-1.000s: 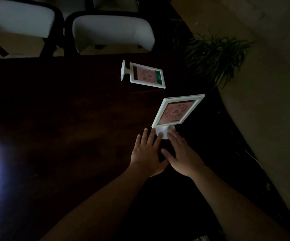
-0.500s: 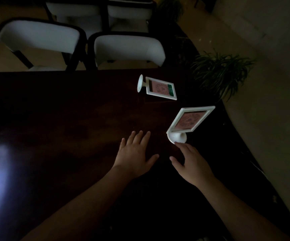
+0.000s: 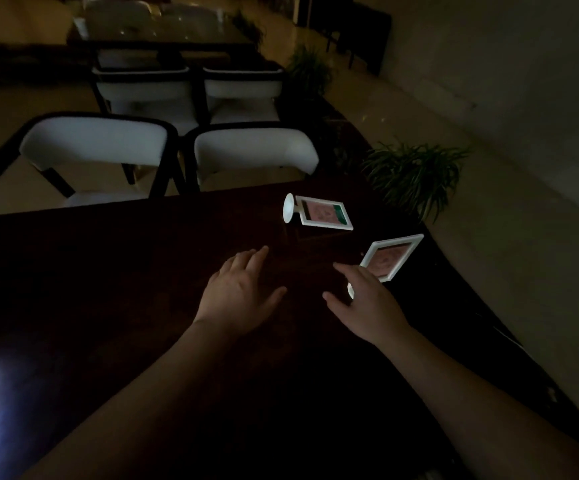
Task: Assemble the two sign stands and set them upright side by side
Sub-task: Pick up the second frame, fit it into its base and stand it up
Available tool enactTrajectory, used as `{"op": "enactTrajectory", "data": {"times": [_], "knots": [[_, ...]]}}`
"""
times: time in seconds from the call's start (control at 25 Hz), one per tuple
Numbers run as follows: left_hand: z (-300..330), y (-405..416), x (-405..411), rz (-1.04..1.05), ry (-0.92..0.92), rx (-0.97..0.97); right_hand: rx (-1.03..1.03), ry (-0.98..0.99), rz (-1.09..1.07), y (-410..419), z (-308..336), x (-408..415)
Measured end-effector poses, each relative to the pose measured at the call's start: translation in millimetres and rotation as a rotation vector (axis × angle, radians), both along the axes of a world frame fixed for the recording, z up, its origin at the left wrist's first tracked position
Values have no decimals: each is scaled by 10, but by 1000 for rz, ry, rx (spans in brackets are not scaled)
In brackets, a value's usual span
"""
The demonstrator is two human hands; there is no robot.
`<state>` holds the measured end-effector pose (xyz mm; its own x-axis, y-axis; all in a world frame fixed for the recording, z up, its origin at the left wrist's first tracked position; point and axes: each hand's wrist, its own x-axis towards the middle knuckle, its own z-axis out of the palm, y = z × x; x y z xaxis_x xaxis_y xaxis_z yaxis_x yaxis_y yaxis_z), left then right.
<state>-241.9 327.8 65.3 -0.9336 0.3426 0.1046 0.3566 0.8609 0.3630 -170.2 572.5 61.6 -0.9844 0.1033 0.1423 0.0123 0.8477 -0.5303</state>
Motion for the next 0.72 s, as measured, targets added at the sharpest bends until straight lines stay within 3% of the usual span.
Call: {"op": "enactTrajectory", "data": {"times": [0.32, 0.72], "knots": [[-86, 284, -960, 20, 85, -91, -369, -57, -161, -267, -169, -955], [-580, 841, -1940, -67, 89, -284, -620, -199, -384, -179, -811, -1886]]}}
